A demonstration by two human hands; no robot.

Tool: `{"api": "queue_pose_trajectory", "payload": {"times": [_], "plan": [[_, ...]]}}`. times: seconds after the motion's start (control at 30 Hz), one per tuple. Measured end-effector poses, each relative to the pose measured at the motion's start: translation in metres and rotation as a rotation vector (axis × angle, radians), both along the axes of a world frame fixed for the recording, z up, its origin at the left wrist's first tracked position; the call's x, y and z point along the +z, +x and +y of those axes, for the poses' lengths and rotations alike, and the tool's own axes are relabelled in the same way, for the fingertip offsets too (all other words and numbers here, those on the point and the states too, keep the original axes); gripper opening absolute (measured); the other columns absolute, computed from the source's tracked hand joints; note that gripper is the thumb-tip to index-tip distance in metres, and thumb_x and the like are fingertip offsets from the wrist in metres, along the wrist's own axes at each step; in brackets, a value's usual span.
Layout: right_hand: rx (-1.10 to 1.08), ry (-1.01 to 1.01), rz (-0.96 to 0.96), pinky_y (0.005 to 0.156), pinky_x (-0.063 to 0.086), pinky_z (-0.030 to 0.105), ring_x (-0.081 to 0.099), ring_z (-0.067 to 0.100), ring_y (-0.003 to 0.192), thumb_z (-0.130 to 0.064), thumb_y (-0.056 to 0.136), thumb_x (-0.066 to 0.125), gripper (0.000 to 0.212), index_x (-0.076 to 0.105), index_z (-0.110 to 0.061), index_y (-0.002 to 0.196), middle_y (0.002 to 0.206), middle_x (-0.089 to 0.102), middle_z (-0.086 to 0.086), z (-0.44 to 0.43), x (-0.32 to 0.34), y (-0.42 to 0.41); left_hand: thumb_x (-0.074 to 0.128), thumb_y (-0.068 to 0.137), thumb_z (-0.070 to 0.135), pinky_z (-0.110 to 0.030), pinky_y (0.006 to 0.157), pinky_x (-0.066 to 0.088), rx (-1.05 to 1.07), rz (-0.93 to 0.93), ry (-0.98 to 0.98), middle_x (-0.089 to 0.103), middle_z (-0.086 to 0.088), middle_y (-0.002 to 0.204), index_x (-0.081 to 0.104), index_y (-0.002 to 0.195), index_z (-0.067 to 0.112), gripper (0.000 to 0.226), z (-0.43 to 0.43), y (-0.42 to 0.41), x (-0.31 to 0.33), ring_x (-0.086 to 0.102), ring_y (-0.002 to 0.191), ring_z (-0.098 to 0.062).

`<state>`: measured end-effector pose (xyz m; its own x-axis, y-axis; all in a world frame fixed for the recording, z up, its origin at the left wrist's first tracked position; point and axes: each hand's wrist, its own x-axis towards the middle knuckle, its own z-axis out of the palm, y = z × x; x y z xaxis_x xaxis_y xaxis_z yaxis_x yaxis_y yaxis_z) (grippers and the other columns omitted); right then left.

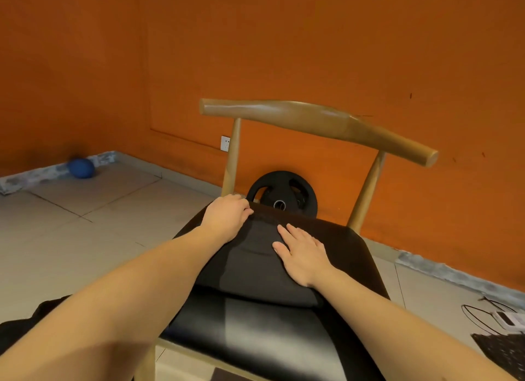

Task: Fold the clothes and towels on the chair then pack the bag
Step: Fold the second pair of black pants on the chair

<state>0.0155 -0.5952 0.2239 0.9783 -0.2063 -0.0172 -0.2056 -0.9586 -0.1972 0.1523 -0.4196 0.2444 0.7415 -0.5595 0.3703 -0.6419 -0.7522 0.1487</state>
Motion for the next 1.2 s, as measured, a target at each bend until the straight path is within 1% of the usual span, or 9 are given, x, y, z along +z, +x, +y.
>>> {"api": "queue_pose_trajectory", "payload": {"times": [0.17, 0.27, 0.33, 0.43, 0.57, 0.7, 0.8, 0.9, 1.2], "plan": [[-0.008, 0.013, 0.071, 0.126, -0.001, 0.047, -0.003, 0.020, 0.158, -0.057, 0.107, 0.018, 0.062, 0.009, -0.032, 0.164, 0.172, 0.003, -0.004, 0.005, 0.004, 0.001, 0.038, 0.103, 0.059, -0.039, 0.094, 0.043, 0.213, -0.100, 0.014, 0.062, -0.002, 0.119, 0.069, 0.121, 0.021, 0.052, 0.036, -0.009, 0.009, 0.053, 0.114, -0.025], [-0.097, -0.020, -0.047, 0.126, -0.003, 0.051, -0.010, 0.025, 0.158, -0.056, 0.107, 0.024, 0.065, 0.010, -0.028, 0.164, 0.172, -0.001, 0.001, 0.007, 0.022, -0.006, 0.032, 0.090, 0.081, -0.046, 0.106, 0.038, 0.403, 0.068, 0.095, 0.053, -0.009, 0.141, 0.055, 0.139, 0.020, 0.082, 0.055, -0.028, 0.023, 0.042, 0.133, -0.032], [-0.310, 0.022, -0.155, 0.125, 0.011, 0.050, 0.002, 0.033, 0.157, -0.052, 0.104, 0.041, 0.072, 0.013, -0.022, 0.163, 0.171, 0.007, 0.008, 0.009, 0.038, -0.019, 0.030, 0.078, 0.095, -0.048, 0.111, 0.036, 0.446, 0.314, 0.147, 0.045, -0.012, 0.151, 0.043, 0.150, 0.016, 0.107, 0.061, -0.033, 0.022, 0.036, 0.140, -0.036], [-0.666, 0.334, -0.022, 0.111, 0.037, 0.045, 0.037, 0.038, 0.141, -0.047, 0.090, 0.064, 0.082, 0.029, -0.011, 0.154, 0.155, 0.037, 0.015, -0.001, 0.048, -0.026, 0.018, 0.043, 0.113, -0.049, 0.116, 0.034, 0.469, 0.580, 0.198, 0.039, -0.015, 0.156, 0.034, 0.157, 0.013, 0.153, 0.063, -0.037, 0.021, 0.032, 0.144, -0.039], [-0.754, 0.779, 0.108, 0.082, 0.057, 0.036, 0.063, 0.029, 0.105, -0.038, 0.086, 0.075, 0.060, 0.057, -0.009, 0.135, 0.125, 0.063, 0.010, -0.007, 0.052, -0.030, 0.039, 0.065, 0.102, -0.047, 0.116, 0.035, 0.507, 0.580, 0.205, 0.039, -0.013, 0.156, 0.037, 0.156, 0.013, 0.127, 0.051, -0.040, 0.019, 0.034, 0.143, -0.037], [-0.831, 0.925, 0.223, 0.057, 0.045, 0.029, 0.056, 0.018, 0.090, -0.036, 0.089, 0.076, 0.045, 0.060, -0.016, 0.126, 0.116, 0.063, 0.004, -0.004, 0.062, -0.037, 0.067, 0.076, 0.079, -0.046, 0.110, 0.043, 0.438, 0.745, -0.025, 0.056, -0.014, 0.143, 0.052, 0.144, 0.005, 0.101, 0.037, -0.046, 0.021, 0.051, 0.131, -0.037], [-0.820, 1.030, 0.265, 0.072, 0.049, 0.029, 0.059, 0.020, 0.105, -0.030, 0.088, 0.080, 0.040, 0.061, -0.013, 0.119, 0.116, 0.064, 0.004, -0.001, 0.069, -0.039, 0.082, 0.082, 0.047, -0.044, 0.104, 0.048, 0.370, 0.842, -0.161, 0.058, -0.016, 0.138, 0.055, 0.137, 0.000, 0.077, 0.034, -0.057, 0.030, 0.055, 0.125, -0.037], [-0.771, 1.125, 0.266, 0.098, 0.052, 0.037, 0.062, 0.030, 0.105, -0.023, 0.088, 0.081, 0.035, 0.057, -0.006, 0.106, 0.111, 0.064, 0.012, 0.002, 0.080, -0.046, 0.083, 0.083, 0.040, -0.049, 0.110, 0.044, 0.349, 1.010, -0.293, 0.048, -0.017, 0.149, 0.042, 0.148, 0.003, 0.085, 0.045, -0.070, 0.044, 0.049, 0.133, -0.040], [-0.659, 1.193, 0.379, 0.096, 0.055, 0.048, 0.071, 0.037, 0.101, -0.021, 0.081, 0.085, 0.046, 0.065, -0.006, 0.119, 0.108, 0.074, 0.018, 0.027, 0.091, -0.066, 0.076, 0.085, 0.051, -0.051, 0.104, 0.048, 0.415, 1.389, -0.555, 0.071, -0.016, 0.117, 0.063, 0.129, 0.012, 0.061, 0.109, -0.106, 0.044, 0.066, 0.108, -0.039]]}}
